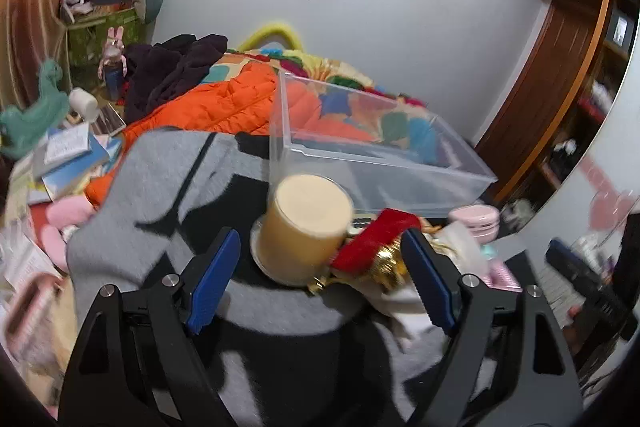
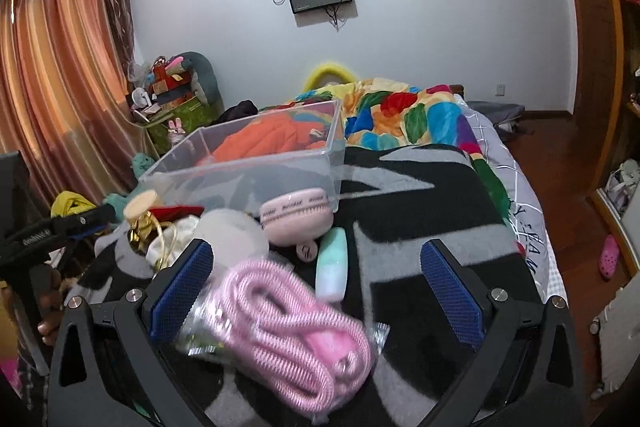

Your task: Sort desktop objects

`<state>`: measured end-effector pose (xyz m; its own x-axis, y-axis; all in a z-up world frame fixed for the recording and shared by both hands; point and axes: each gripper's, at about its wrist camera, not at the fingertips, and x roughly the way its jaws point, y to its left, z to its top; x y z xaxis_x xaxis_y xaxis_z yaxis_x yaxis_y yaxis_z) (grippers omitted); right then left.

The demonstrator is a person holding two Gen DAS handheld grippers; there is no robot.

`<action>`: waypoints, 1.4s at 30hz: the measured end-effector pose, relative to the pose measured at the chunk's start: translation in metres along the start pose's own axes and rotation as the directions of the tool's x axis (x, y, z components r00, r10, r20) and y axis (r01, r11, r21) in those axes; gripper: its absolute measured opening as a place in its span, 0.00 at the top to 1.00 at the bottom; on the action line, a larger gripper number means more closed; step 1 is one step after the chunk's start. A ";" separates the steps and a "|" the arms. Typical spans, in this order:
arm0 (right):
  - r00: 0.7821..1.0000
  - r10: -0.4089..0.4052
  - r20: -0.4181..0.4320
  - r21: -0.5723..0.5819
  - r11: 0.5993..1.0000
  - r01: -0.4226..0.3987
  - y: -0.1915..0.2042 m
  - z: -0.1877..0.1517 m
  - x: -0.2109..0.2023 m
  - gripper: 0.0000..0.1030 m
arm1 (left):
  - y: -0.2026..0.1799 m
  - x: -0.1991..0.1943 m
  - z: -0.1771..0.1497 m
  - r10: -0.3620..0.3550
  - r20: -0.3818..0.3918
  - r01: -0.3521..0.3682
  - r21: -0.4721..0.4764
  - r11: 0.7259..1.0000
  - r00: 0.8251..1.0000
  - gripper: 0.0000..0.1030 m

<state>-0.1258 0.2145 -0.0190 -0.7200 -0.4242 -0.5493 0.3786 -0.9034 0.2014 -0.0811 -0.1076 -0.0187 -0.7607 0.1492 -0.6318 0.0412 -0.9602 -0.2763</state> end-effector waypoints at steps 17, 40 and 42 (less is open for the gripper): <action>0.964 0.050 -0.260 -0.114 0.990 -0.082 0.006 0.023 0.093 0.18 | -0.013 0.066 0.019 0.150 -0.144 -0.122 0.186 0.975 0.978 0.19; 0.973 0.077 -0.218 -0.121 0.987 -0.105 0.012 0.030 0.069 0.40 | -0.001 0.033 0.015 0.118 -0.075 -0.108 0.123 0.986 0.990 0.44; 0.977 0.085 -0.197 -0.125 0.986 -0.110 0.013 0.035 0.060 0.40 | -0.001 0.025 0.018 0.104 -0.063 -0.095 0.120 0.988 0.993 0.44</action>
<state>-0.1841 0.1752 -0.0211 -0.5567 -0.4782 -0.6792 0.5252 -0.8361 0.1582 -0.1119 -0.1071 -0.0210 -0.7100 0.0635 -0.7013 0.0353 -0.9915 -0.1256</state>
